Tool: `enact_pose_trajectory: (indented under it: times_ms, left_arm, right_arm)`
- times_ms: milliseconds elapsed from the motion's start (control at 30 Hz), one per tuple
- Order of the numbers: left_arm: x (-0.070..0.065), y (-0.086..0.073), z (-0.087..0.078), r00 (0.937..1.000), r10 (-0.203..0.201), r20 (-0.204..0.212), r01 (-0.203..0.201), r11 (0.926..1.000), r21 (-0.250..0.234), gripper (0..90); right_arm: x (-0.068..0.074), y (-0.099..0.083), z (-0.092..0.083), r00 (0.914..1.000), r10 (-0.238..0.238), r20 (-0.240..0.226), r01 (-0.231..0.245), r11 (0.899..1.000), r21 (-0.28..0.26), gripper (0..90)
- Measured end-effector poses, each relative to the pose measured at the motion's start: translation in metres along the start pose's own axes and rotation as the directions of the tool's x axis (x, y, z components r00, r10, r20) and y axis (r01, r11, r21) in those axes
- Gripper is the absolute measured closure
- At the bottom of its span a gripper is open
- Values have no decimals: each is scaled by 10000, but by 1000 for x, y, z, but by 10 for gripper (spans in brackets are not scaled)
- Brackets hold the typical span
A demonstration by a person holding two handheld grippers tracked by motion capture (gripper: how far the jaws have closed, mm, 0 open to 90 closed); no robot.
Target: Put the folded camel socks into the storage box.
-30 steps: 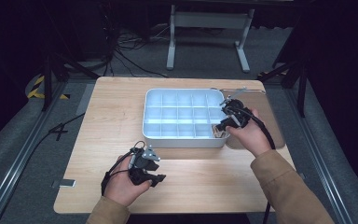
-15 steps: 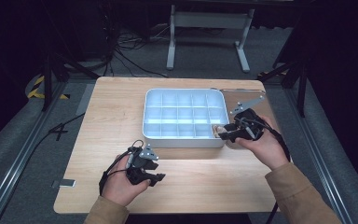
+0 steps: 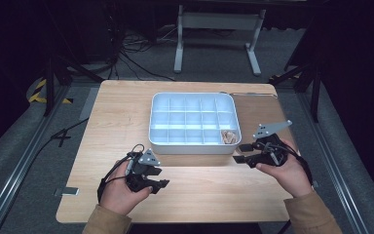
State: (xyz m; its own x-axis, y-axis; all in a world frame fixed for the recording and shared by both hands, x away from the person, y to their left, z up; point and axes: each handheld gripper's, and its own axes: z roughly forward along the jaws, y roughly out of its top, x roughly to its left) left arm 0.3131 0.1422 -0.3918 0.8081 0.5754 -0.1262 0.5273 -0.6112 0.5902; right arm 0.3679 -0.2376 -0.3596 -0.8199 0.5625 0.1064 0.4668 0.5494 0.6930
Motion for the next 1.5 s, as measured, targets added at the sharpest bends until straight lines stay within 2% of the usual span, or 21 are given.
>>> enact_pose_trajectory:
  times_ms: [67, 100, 133, 167, 233, 367, 433, 533, 567, 633, 667, 767, 833, 967, 1067, 1167, 1267, 1333, 1500]
  left_arm:
    - [1, 0, 0, 10000, -27, -1, 27, 10000, 34, 517]
    - [1, 0, 0, 10000, -27, -1, 27, 10000, 34, 515]
    - [1, 0, -1, 10000, -16, -8, 16, 10000, 43, 515]
    - [1, 0, -1, 10000, -18, 15, 18, 10000, 44, 514]
    - [3, -1, -1, 10000, -26, -26, 26, 10000, 67, 510]
    - [4, -1, 2, 10000, -68, -4, 68, 9999, 81, 495]
    - [5, -3, 5, 10000, -18, -93, 17, 10000, -92, 490]
    - [6, -4, 8, 10000, -82, 4, 82, 10000, -41, 478]
    - [6, -4, 9, 9998, -166, 106, 165, 9998, 126, 471]
    - [6, -5, 10, 9998, -166, 87, 165, 9998, 115, 464]
    - [7, -5, 12, 10000, -56, 12, 56, 9998, 192, 464]
    - [8, -6, 16, 9999, -118, 42, 116, 9989, 458, 448]
    - [9, -6, 20, 9998, -141, 109, 133, 9978, 642, 434]
    - [9, -8, 28, 9997, 70, 213, -94, 9935, 1136, 414]
    - [10, -9, 31, 9997, 89, 237, -117, 9926, 1211, 412]
    - [11, -10, 33, 9997, 93, 238, -120, 9929, 1181, 409]
    - [12, -12, 35, 9998, 71, 176, -95, 9904, 1381, 409]
    - [11, -12, 38, 9994, 350, 41, -352, 9869, 1573, 410]
    - [9, -12, 41, 9990, 429, 104, -441, 9849, 1674, 407]
  right_arm:
    - [0, -8, 2, 9995, 325, -59, -327, 9988, -364, 497]
    - [0, -8, 2, 9995, 325, -59, -327, 9988, -364, 497]
    - [0, -11, 6, 9990, 414, -176, -416, 9991, -111, 486]
    - [1, -12, 8, 9997, 229, -83, -227, 9995, 222, 489]
    - [3, -17, 9, 9997, 259, 47, -260, 9992, 302, 482]
    - [7, -23, 15, 9999, 68, -129, -59, 9976, 693, 467]
    - [10, -27, 19, 9998, 51, -201, -36, 9970, 775, 470]
    - [12, -32, 24, 9998, 13, -213, 6, 9961, 887, 475]
    - [12, -34, 26, 9998, 14, -192, 4, 9960, 896, 476]
    - [13, -36, 28, 9998, 25, -187, -7, 9958, 920, 476]
    - [13, -37, 30, 9998, 48, -194, -29, 9955, 949, 477]
    - [12, -42, 35, 9999, -18, -113, 29, 9948, 1019, 477]
    - [13, -47, 41, 9996, -85, -257, 113, 9936, 1122, 474]
    - [14, -55, 49, 9992, -175, -361, 221, 9912, 1303, 476]
    - [16, -62, 59, 9988, -196, -444, 264, 9871, 1577, 481]
    - [18, -64, 63, 9985, -235, -502, 313, 9863, 1620, 482]
    - [23, -68, 69, 9968, -503, -628, 602, 9838, 1687, 488]
    - [26, -70, 73, 9963, -618, -596, 708, 9841, 1629, 490]
    - [28, -74, 75, 9961, -735, -479, 797, 9865, 1429, 488]
